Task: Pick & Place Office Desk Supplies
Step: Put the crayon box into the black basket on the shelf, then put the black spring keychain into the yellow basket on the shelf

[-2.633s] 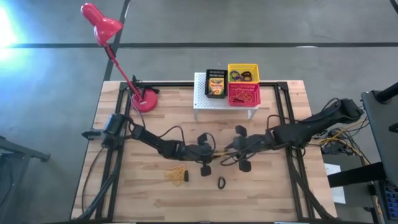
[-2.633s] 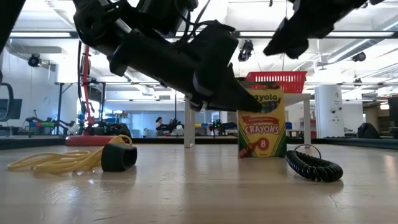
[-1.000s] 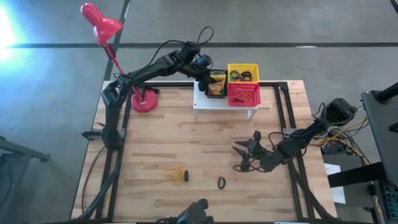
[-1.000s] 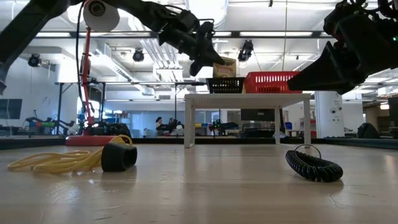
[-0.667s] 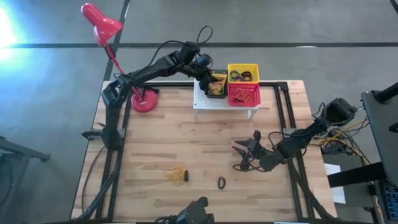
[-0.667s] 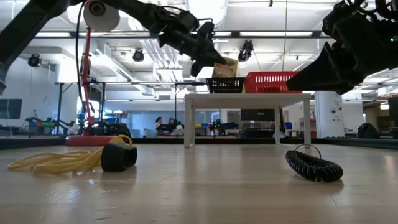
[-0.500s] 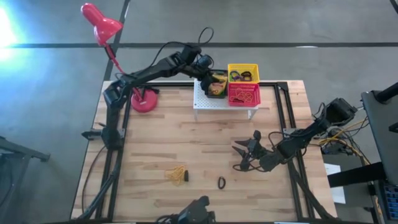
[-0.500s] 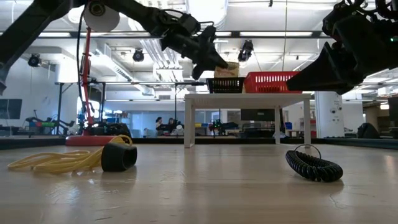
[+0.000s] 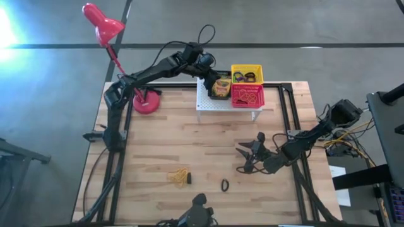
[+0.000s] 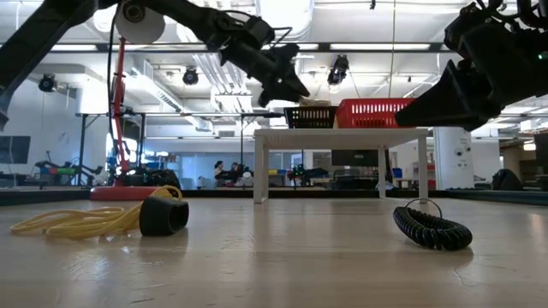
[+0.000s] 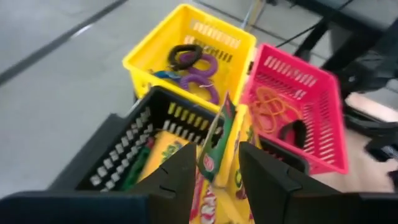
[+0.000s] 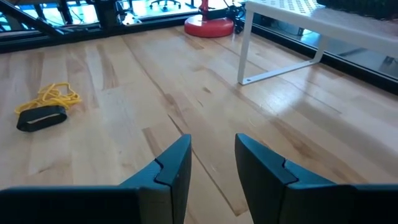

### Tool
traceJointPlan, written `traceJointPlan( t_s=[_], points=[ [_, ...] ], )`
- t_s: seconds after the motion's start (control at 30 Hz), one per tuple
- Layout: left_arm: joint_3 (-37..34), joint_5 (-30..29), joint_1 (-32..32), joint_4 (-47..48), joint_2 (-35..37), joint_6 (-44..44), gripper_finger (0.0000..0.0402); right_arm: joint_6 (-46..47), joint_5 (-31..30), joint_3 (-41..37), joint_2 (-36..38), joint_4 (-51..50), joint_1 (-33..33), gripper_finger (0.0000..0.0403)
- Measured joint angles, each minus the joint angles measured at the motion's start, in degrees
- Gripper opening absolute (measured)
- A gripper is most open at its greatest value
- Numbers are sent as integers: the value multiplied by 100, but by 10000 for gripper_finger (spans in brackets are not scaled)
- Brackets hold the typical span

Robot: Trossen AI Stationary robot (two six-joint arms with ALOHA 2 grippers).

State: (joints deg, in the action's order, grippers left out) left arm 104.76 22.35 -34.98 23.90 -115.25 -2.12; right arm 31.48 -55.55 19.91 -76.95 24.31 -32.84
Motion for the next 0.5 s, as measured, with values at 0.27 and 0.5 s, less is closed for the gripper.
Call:
traceJointPlan(
  t_s=[0.27,0.5],
  points=[
    [-12,-2046,397,1104,698,812,126,134,2,-44,0,-8,0,121],
    [-611,-3111,1851,1314,1191,922,125,245,5,-48,0,7,0,121]
  ],
)
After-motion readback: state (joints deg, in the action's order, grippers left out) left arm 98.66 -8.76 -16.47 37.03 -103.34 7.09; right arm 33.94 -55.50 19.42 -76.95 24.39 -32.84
